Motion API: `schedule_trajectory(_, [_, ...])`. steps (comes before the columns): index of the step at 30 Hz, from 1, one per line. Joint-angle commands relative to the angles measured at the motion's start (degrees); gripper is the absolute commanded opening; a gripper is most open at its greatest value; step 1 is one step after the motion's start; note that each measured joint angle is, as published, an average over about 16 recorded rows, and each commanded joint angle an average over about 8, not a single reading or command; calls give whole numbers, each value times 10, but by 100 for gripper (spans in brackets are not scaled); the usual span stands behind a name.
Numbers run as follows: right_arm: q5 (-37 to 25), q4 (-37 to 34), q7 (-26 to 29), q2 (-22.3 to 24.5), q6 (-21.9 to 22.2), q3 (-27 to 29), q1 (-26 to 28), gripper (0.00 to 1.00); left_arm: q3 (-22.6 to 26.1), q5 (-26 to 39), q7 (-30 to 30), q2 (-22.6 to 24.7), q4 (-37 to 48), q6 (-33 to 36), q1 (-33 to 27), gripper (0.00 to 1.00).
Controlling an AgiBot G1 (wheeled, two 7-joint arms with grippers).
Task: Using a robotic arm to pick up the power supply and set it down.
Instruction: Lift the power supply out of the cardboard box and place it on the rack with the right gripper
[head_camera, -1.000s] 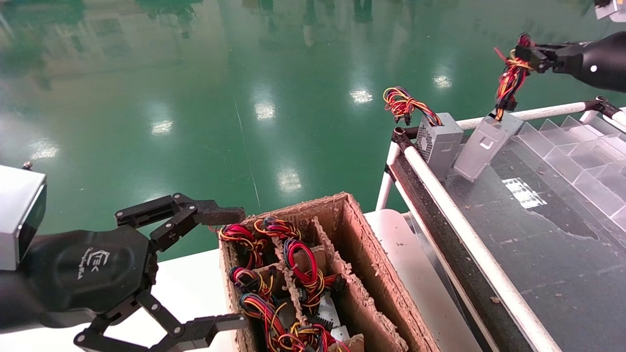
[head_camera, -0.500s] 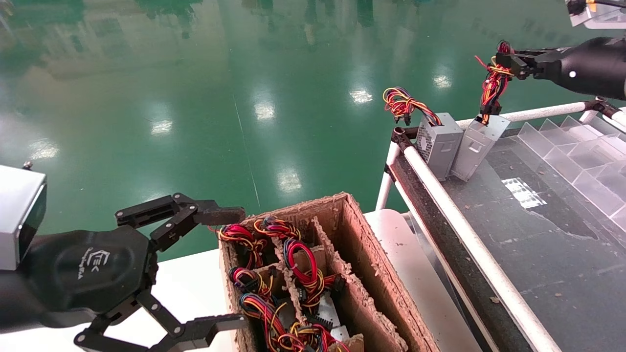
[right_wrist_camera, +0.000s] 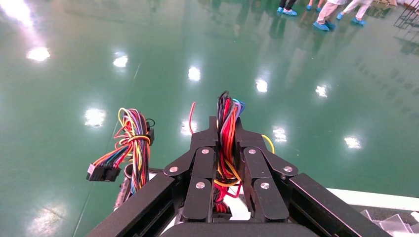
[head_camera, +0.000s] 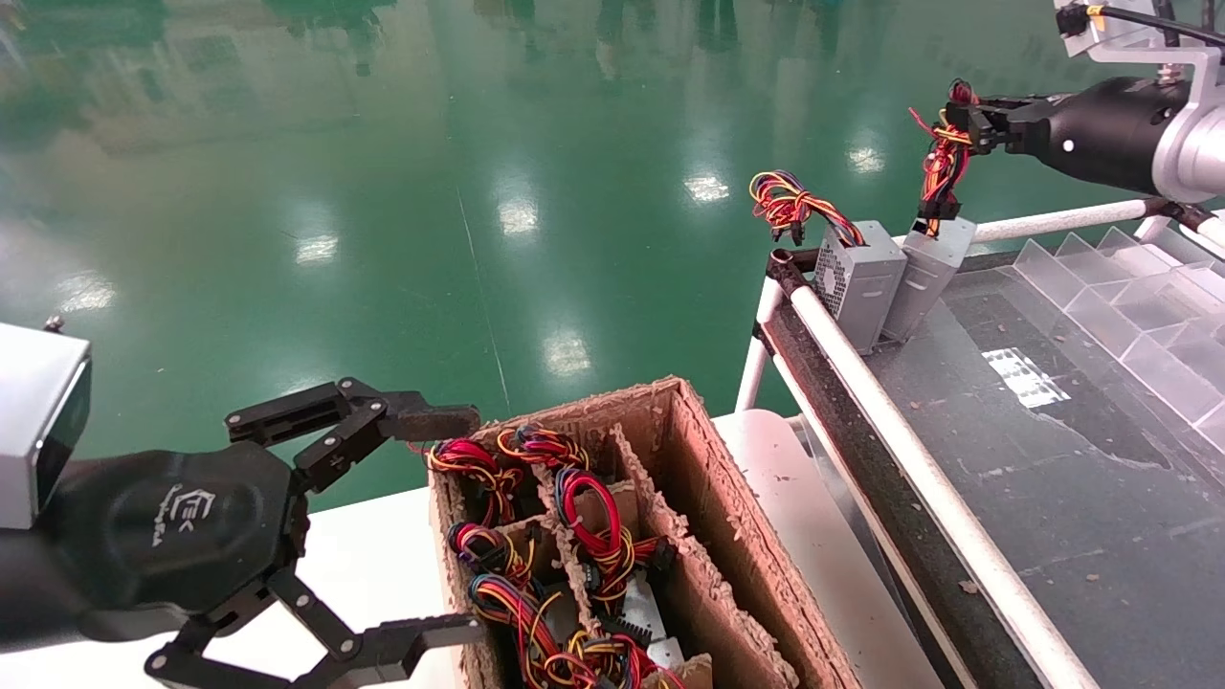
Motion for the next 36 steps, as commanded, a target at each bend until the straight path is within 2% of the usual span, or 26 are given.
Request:
schedule_trajectory(1, [0,0,1,-4,4,0,-1,0,0,0,0,0,0,0,0,100])
schedule_trajectory(14, [4,0,7,-30,30,3,-8,0,0,0,0,0,0,0,0,100])
schedule_trajectory(29, [3,2,4,-39,37,2,-16,0,1,0,0,0,0,0,0,100])
schedule_trajectory(31, [3,2,4,-40,38,2,-17,7,1,0,0,0,0,0,0,100])
schedule_trajectory(36, [5,1,5,-38,39,3,-18,70,1,0,0,0,0,0,0,100])
